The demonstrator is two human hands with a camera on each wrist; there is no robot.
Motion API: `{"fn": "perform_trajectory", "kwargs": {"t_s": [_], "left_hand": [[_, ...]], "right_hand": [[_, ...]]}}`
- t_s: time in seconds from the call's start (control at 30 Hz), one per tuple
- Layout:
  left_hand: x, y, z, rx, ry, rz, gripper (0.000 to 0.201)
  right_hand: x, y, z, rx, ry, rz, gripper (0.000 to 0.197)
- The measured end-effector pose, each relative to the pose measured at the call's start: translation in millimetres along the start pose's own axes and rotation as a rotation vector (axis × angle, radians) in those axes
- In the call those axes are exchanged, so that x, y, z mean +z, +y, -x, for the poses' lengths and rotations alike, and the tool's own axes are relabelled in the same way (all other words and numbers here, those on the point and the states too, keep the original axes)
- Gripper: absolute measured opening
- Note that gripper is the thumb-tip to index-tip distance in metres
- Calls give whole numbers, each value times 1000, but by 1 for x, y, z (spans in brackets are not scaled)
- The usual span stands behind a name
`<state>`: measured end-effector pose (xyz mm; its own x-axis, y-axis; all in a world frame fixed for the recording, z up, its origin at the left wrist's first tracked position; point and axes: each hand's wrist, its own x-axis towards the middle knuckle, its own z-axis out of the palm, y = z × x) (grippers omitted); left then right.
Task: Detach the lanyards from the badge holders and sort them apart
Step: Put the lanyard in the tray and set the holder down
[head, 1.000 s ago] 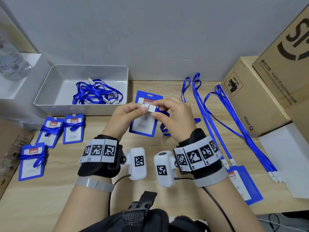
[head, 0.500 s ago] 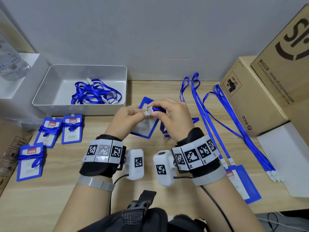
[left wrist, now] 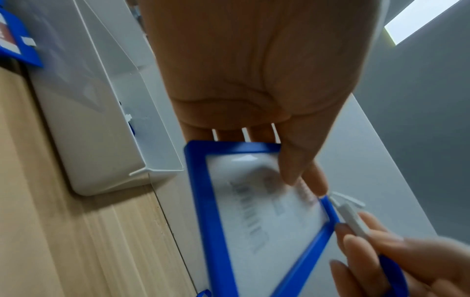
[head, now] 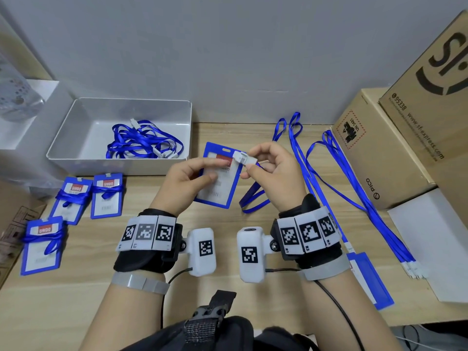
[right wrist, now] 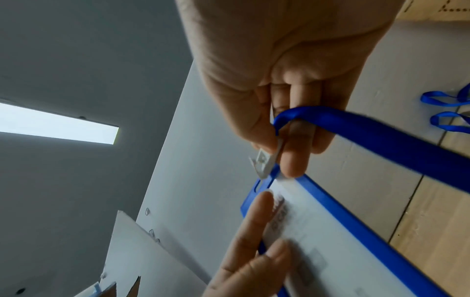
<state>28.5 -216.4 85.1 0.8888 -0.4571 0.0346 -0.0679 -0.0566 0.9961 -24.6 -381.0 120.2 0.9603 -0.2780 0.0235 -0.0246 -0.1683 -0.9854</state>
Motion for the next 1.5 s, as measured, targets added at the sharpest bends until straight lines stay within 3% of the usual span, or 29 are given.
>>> {"fn": "perform_trajectory", "kwargs": {"t_s": [0.17,0.27,0.4,1.0,1.23,1.5], "left_hand": [[0,-2,-2,32,-7,150,64],[-1,-2,-3,19,10,166,42],[-2,-6,-4,26,-1,138,11],[-5,-15,-4,-80,-59,161,37],[-5,-21,-6,-99,-80,119,28],[1,-21,-8,-66,-109,100,23]], "right_hand": [[-3,1,-5,53,-5,0,31],[-4,5,-8,96,-3,93,29],[1,7,-6,92,5,108,8],[7,9,-6,206,-259,32,9],[3,10,-5,157,-263,48,10],[10,11,-5,210,-264,-76,15]]}}
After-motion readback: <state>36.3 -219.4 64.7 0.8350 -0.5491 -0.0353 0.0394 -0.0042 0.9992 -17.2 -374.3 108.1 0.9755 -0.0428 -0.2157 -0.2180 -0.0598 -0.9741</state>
